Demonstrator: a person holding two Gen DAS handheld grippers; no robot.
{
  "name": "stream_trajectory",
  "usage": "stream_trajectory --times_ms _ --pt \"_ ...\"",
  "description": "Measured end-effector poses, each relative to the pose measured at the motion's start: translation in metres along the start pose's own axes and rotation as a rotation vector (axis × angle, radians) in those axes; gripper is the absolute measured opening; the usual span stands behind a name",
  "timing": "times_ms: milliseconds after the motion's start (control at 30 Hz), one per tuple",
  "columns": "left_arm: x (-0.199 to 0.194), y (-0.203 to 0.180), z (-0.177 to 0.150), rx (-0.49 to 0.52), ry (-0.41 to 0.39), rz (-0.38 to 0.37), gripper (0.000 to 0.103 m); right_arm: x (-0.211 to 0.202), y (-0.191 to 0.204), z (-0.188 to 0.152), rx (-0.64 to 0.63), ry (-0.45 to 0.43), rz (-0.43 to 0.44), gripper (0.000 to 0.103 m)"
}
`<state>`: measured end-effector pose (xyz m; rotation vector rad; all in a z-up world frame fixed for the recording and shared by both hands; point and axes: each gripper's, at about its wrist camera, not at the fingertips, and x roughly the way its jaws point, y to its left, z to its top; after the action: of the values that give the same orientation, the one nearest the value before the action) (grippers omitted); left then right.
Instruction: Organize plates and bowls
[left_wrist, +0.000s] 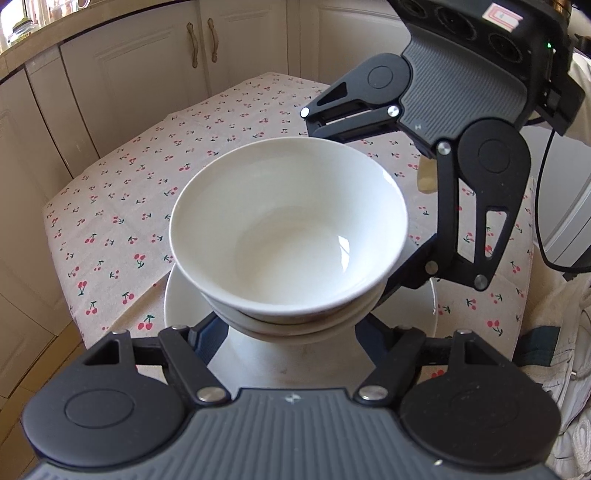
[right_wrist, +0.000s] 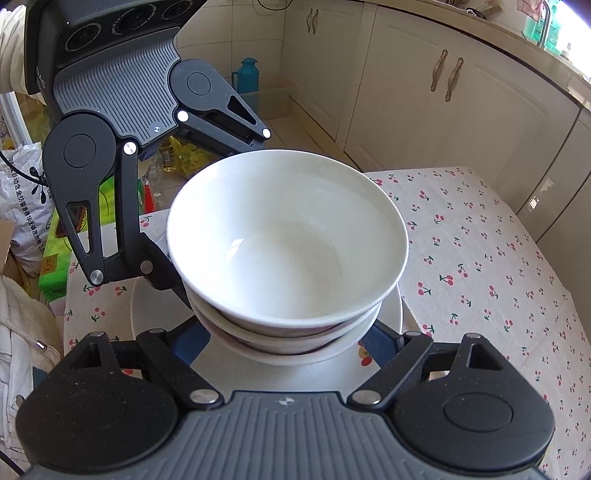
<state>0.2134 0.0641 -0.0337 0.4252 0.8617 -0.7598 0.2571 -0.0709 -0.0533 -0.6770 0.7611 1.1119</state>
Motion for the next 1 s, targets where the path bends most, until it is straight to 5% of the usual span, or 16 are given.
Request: stream_trajectory --times_ms 167,400,700,833,1000 --pt "-0.003 -0.009 -0.003 0.016 -0.015 0.049 0.084 -0.005 0.005 -0.001 0.015 -0.015 -0.028 0.102" --pt "-0.024 -0.023 -0.015 -0.032 -0.07 0.136 0.094 -0.023 0.018 -0.01 0.046 -0.008 -0.115 0.103" --pt "-0.078 -0.073 -0.027 -0.123 -0.31 0.382 0.102 -0.072 0.051 -0.029 0.274 -0.047 -0.374 0.103" --pt "-0.086 -0.101 -0.029 -0.248 -0.393 0.45 0.102 -0.094 0.064 -0.039 0.476 -0.093 -0.49 0.103" --pt "-0.086 -0.127 -0.03 -0.455 -0.373 0.544 0.102 -0.104 0.086 -0.059 0.66 -0.121 -0.579 0.103"
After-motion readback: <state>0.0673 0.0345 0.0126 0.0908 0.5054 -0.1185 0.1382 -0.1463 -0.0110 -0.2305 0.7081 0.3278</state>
